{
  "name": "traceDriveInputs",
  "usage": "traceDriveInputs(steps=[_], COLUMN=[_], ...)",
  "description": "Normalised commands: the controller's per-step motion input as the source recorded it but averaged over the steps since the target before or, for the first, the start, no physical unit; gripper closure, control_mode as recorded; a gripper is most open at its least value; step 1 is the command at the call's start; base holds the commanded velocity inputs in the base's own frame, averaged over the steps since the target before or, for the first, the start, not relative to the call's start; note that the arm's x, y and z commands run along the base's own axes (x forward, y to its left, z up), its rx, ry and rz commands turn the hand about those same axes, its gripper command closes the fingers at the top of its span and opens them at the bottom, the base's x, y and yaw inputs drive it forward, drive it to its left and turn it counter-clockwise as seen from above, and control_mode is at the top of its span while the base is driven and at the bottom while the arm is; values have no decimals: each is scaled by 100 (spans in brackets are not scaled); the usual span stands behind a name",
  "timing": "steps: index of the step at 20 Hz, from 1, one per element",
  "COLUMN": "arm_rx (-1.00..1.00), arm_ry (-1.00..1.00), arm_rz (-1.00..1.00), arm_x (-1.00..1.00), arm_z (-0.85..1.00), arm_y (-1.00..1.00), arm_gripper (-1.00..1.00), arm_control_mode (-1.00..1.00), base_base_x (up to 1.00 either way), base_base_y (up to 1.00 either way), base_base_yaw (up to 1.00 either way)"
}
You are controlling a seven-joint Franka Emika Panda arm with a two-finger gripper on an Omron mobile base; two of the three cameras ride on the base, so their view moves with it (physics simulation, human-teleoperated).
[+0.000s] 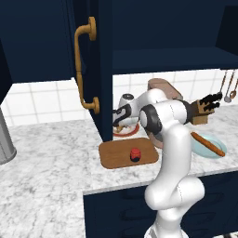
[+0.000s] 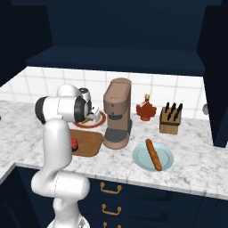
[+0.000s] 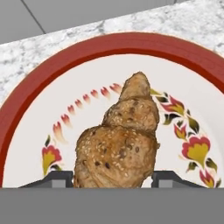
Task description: From the different types of pastries on the counter, select a croissant and place it on the cutting board. Then retrieve a jar of jam from the cabinet and place it alongside the croissant on the cutting board.
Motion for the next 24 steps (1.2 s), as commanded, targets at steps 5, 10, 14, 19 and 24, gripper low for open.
traceDriveInputs(steps=[5,10,14,19,24], arm_rx=[-7,-13,-5,-2,0], arm_ry=[-19,-24,-20,-9,-1], arm_rz=[0,0,0,0,-5], arm_x=[-4,0,0,-19,-45], arm_z=[38,49,44,69,52], arm_y=[12,14,19,11,0], arm_gripper=[100,100,100,100,100], arm_control_mode=[-100,-100,-100,-100,-100], base_base_x=[0,0,0,0,0], base_base_y=[0,0,0,0,0], base_base_yaw=[0,0,0,0,0])
